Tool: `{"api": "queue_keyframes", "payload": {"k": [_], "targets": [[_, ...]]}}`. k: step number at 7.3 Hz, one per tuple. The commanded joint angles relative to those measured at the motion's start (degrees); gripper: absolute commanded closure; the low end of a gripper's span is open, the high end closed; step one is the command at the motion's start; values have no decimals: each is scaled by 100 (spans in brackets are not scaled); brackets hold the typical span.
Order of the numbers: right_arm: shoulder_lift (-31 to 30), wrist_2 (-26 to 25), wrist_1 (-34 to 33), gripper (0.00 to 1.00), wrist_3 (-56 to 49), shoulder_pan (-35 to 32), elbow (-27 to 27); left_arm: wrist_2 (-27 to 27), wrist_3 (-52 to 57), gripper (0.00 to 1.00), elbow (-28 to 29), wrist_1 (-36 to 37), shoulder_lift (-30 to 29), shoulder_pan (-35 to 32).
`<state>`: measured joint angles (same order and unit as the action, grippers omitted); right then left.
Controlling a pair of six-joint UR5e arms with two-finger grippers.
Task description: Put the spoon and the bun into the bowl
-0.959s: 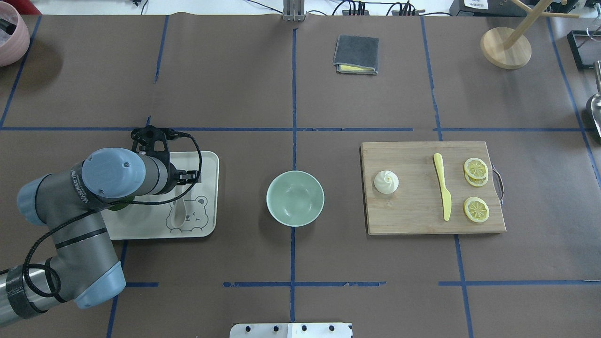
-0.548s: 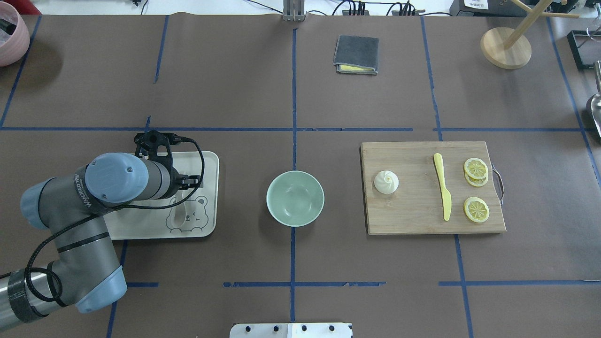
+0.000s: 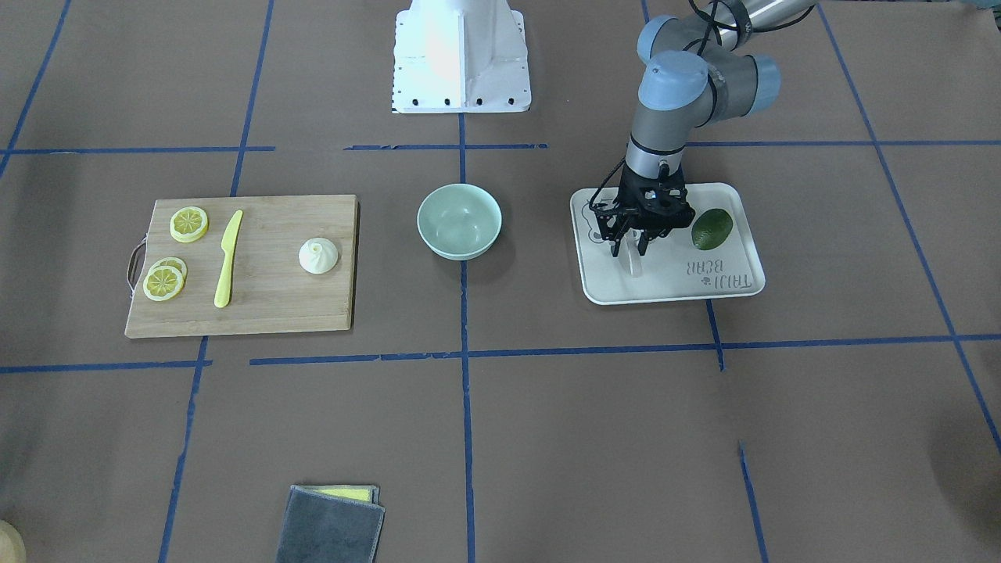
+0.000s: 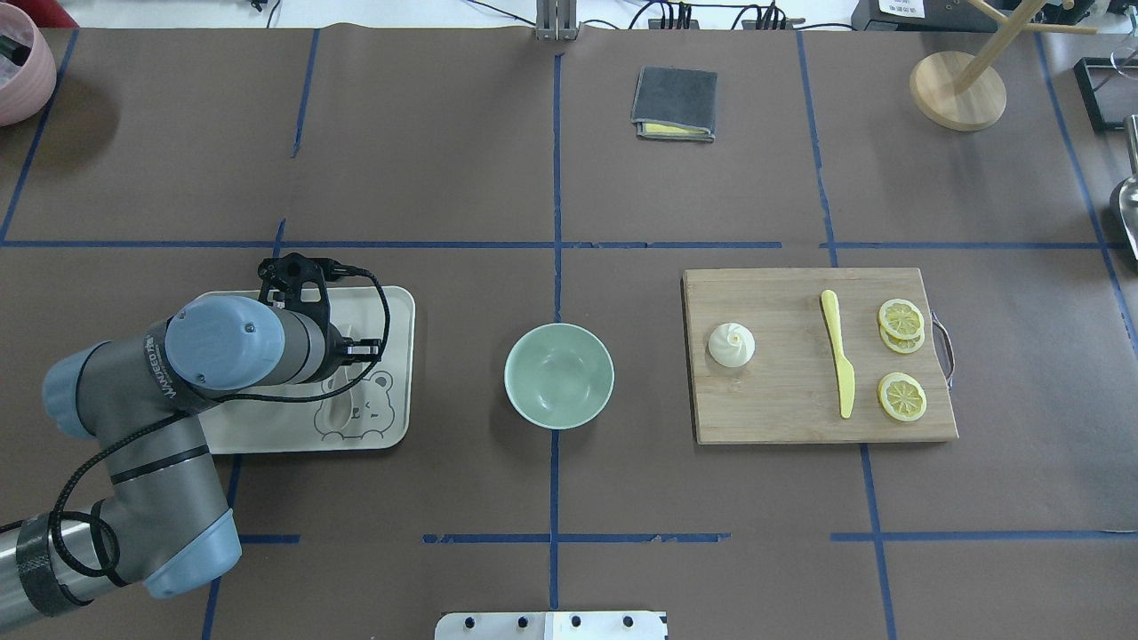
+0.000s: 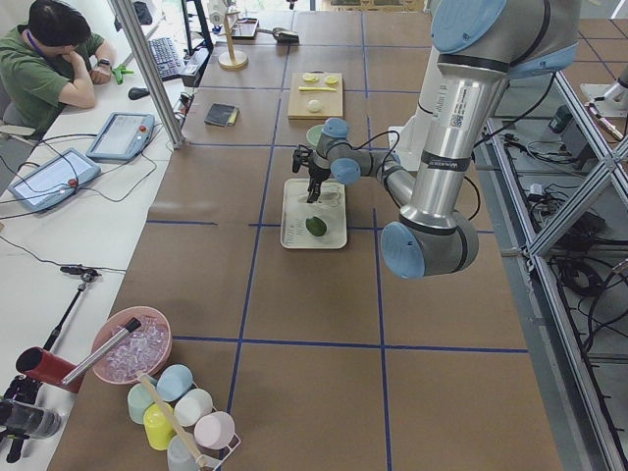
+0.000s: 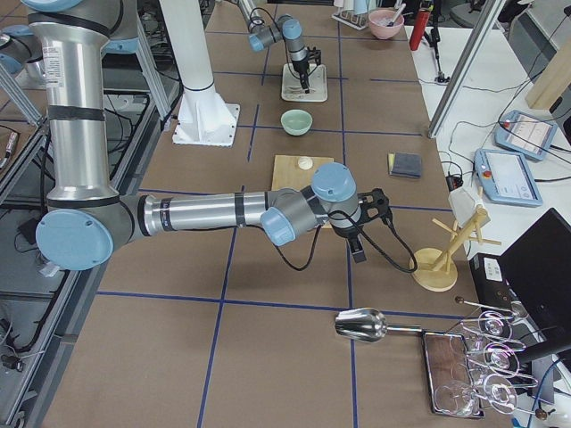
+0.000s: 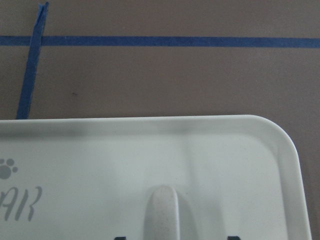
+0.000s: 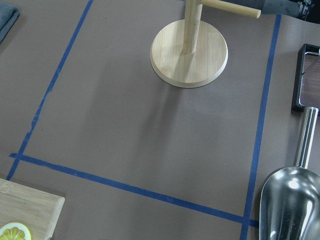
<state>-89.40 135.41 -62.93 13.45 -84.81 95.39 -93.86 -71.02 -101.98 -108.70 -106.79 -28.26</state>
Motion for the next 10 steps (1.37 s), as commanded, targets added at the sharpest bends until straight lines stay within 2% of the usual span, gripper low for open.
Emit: {"api": "queue_keyframes", "payload": {"k": [1, 3, 5, 6, 7, 8, 9, 10], "targets": [[2, 3, 0, 0, 0, 0, -3, 8, 9, 100, -68, 7, -8, -4], [2, 3, 0, 0, 0, 0, -3, -1, -17, 100, -365, 68, -34, -13], [2, 3, 0, 0, 0, 0, -3, -1, -630, 100, -349, 121, -393, -13], [2, 3, 0, 0, 0, 0, -3, 8, -633, 100, -332, 156, -395, -13], [2, 3, 0, 0, 0, 0, -3, 8, -589, 95, -323, 156, -317, -13], [2, 3, 0, 0, 0, 0, -3, 16, -267, 22, -314, 156, -246, -30], [2, 3, 0, 0, 0, 0, -3, 25, 32, 13, -305, 156, -202, -39], [2, 3, 0, 0, 0, 0, -11, 8, 44, 12, -314, 104, -10, -30]]}}
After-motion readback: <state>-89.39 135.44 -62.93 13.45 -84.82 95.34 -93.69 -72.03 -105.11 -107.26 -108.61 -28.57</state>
